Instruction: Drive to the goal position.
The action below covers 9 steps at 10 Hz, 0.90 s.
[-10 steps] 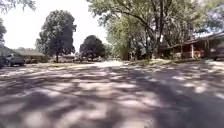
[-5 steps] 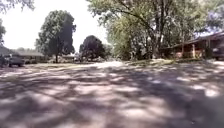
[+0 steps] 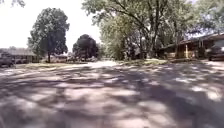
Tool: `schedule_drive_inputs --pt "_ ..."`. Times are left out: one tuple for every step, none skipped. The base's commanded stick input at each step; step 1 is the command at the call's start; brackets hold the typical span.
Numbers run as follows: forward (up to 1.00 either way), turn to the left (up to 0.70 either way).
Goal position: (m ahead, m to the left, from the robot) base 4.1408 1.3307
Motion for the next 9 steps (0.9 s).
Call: schedule_drive_inputs --pt "0.5 0.0" --pt "0.5 0.0" --pt "0.5 0.0" --pt "0.5 0.0" --pt "0.5 0.0" --pt "0.5 0.0" --pt "0.5 0.0" --pt "0.5 0.0" --pt "0.5 0.0"
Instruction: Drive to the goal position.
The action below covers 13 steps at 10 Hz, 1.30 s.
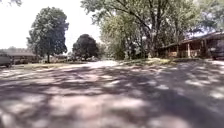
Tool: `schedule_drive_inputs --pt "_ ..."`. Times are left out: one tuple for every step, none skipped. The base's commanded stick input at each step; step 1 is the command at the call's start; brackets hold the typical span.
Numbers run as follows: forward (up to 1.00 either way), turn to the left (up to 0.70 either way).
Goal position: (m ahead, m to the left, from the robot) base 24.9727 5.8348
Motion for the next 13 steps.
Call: schedule_drive_inputs --pt "0.5 0.0" --pt "0.5 0.0" --pt "0.5 0.0" --pt "0.5 0.0" --pt "0.5 0.0" --pt "0.5 0.0" --pt "0.5 0.0" --pt "0.5 0.0" --pt "0.5 0.0" --pt "0.5 0.0" --pt "0.5 0.0" --pt "0.5 0.0" --pt "0.5 0.0"
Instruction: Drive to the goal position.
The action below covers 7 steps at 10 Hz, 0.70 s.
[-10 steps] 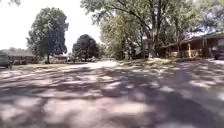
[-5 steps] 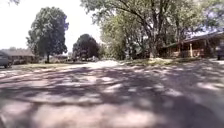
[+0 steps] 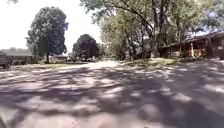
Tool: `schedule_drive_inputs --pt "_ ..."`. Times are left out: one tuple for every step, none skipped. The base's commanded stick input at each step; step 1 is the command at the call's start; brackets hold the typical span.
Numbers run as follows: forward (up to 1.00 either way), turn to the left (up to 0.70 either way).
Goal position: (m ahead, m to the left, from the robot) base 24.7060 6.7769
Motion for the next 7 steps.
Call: schedule_drive_inputs --pt "0.5 0.0" --pt "0.5 0.0" --pt "0.5 0.0" --pt "0.5 0.0" --pt "0.5 0.0" --pt "0.5 0.0" --pt "0.5 0.0"
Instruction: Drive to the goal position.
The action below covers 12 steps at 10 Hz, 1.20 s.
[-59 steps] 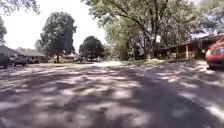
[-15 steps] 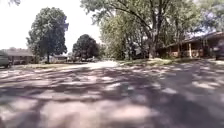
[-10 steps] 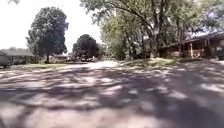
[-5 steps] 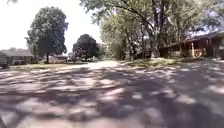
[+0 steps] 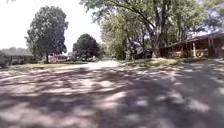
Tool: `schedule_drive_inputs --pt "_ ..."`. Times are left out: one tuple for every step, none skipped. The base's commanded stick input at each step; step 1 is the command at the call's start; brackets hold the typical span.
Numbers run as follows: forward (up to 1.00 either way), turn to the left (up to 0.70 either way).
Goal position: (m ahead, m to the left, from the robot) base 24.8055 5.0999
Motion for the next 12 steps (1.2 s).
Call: schedule_drive_inputs --pt "0.5 0.0" --pt "0.5 0.0" --pt "0.5 0.0" --pt "0.5 0.0" --pt "0.5 0.0" --pt "0.5 0.0" --pt "0.5 0.0" --pt "0.5 0.0" --pt "0.5 0.0" --pt "0.5 0.0" --pt "0.5 0.0" --pt "0.5 0.0"
